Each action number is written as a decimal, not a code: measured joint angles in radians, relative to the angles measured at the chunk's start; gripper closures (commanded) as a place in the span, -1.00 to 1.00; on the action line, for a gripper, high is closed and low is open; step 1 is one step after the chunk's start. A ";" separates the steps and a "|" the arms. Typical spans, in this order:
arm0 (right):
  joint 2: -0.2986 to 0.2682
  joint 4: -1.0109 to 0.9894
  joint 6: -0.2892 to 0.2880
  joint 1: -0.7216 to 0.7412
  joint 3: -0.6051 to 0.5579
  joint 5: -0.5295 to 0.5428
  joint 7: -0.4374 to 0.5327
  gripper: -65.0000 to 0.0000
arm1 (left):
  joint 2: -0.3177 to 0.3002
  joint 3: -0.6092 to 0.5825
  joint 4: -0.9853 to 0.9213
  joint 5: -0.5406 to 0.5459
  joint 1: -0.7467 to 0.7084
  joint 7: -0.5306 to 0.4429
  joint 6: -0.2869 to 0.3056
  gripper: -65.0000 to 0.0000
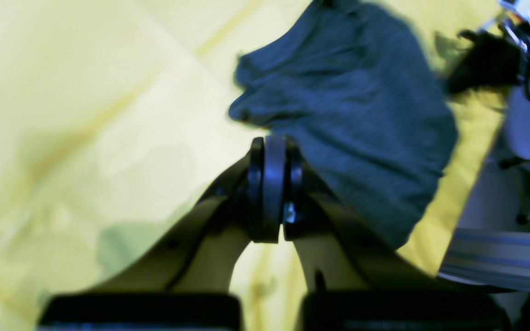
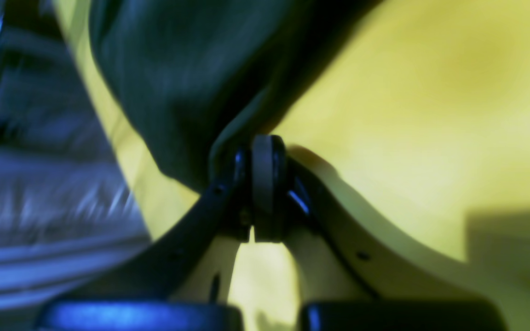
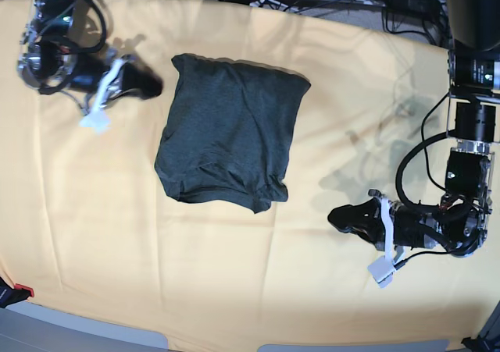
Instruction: Fold the T-shirt properly
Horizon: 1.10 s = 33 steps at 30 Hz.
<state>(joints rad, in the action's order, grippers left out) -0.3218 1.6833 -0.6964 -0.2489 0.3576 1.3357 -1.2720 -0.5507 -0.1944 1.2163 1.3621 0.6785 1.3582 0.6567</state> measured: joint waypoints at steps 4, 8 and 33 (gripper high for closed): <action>0.009 0.034 0.004 0.011 0.149 0.107 0.039 1.00 | 0.000 0.079 0.000 0.099 -0.025 0.041 0.018 1.00; 0.009 0.034 0.003 -0.002 0.265 0.116 -0.061 1.00 | 0.000 0.209 0.002 0.096 -0.093 0.053 0.017 1.00; 0.024 0.483 -0.001 -0.597 0.806 0.124 -0.094 1.00 | -0.364 0.671 0.940 0.105 -0.985 0.047 -0.066 1.00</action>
<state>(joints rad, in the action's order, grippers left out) -0.2981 2.1662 -0.6971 -0.8455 1.1633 1.4601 -1.3663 -0.9146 0.4767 2.1559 1.4670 -0.3069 1.4048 0.5911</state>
